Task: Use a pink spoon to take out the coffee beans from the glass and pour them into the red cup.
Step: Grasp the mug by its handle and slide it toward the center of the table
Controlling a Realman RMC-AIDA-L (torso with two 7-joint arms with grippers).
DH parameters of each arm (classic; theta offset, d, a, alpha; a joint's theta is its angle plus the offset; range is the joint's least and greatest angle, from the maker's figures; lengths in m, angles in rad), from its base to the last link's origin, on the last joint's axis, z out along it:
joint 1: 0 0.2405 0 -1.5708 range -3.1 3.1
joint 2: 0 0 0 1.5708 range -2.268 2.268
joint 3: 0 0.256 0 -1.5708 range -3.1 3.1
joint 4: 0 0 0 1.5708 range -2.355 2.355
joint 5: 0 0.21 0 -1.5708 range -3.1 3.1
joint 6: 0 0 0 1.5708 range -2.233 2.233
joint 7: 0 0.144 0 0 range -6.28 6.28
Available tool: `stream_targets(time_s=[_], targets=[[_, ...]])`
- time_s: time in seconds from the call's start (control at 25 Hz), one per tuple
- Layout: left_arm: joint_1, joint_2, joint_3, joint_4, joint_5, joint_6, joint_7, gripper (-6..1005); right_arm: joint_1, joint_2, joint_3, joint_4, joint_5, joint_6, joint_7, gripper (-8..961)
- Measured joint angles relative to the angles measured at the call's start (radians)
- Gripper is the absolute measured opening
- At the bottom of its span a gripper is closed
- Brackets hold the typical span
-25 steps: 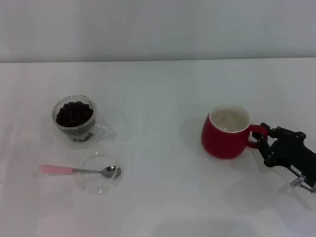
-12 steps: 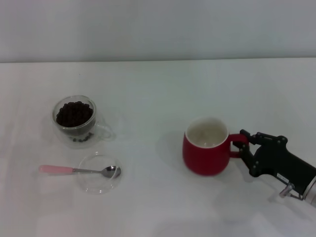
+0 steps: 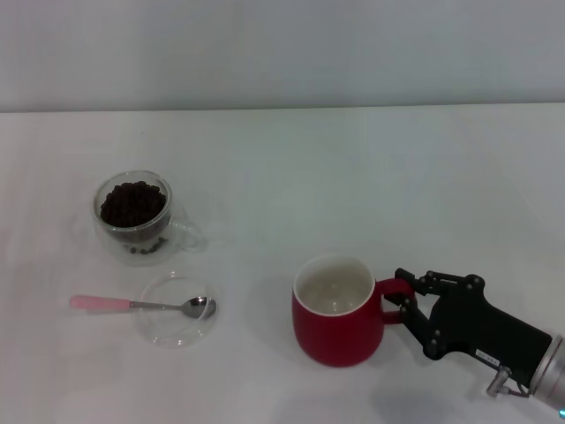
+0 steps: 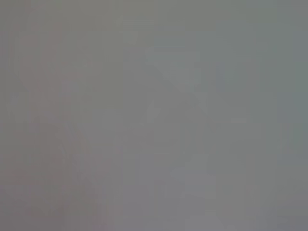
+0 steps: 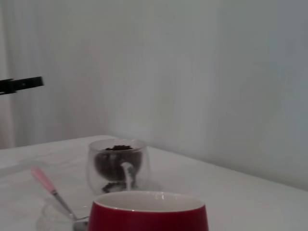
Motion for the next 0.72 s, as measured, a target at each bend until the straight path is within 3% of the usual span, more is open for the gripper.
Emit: stream_targets(time_s=[0.72], targets=[[0.012,-0.004,0.006,-0.011,0.008,0.007,0.001,876,-0.005,-0.002,-0.001,0.004,-0.067,0.019,-0.004,194]])
